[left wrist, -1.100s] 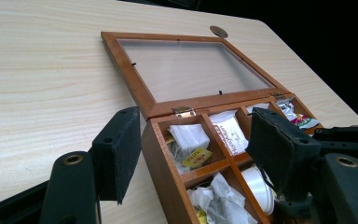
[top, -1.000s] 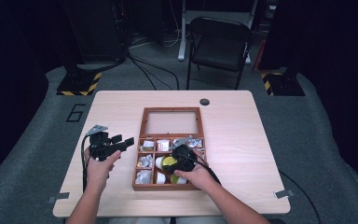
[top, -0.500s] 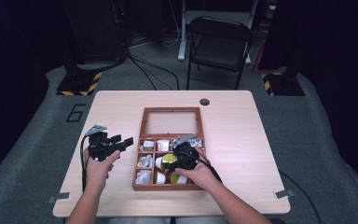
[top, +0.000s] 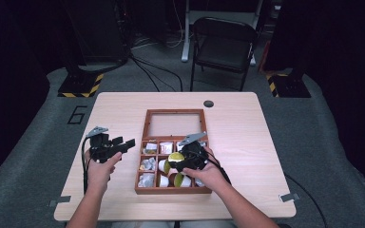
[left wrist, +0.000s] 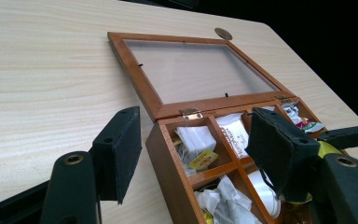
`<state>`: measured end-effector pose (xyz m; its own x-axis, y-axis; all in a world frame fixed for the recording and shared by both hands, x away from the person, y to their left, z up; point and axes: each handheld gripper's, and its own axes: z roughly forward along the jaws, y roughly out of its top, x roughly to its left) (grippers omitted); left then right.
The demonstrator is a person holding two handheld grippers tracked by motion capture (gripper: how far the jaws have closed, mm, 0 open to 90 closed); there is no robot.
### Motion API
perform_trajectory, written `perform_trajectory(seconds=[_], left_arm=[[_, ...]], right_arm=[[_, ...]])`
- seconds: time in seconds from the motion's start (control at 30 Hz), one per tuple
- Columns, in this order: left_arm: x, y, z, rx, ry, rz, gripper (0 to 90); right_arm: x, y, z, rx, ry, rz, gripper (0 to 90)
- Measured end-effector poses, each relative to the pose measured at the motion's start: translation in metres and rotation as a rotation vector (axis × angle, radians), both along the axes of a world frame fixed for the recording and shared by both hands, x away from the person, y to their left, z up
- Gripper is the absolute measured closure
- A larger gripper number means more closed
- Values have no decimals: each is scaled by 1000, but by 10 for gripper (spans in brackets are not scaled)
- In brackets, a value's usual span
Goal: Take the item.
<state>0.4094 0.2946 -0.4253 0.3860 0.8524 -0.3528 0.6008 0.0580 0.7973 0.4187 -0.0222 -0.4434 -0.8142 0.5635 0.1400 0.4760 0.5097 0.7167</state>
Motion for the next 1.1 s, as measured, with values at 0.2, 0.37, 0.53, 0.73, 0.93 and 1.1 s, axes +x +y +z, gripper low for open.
perform_trajectory(seconds=[0.2, 0.37, 0.53, 0.73, 0.93, 1.1], left_arm=[[3, -1, 1, 2, -2, -5, 348], [6, -3, 1, -1, -5, -10, 348], [11, -6, 1, 1, -5, -22, 348], [16, -9, 1, -8, -1, -29, 348], [19, -13, 2, -8, 0, -33, 348], [21, -13, 1, -3, -6, -37, 348]], right_arm=[[1, -9, 2, 4, 0, -29, 372], [1, -19, 4, 0, -17, -58, 372], [4, -34, 6, -5, -26, -104, 372], [8, -54, 6, 8, -24, -166, 373], [14, -80, 7, 9, -29, -245, 373], [18, -97, 7, 9, -39, -295, 373]])
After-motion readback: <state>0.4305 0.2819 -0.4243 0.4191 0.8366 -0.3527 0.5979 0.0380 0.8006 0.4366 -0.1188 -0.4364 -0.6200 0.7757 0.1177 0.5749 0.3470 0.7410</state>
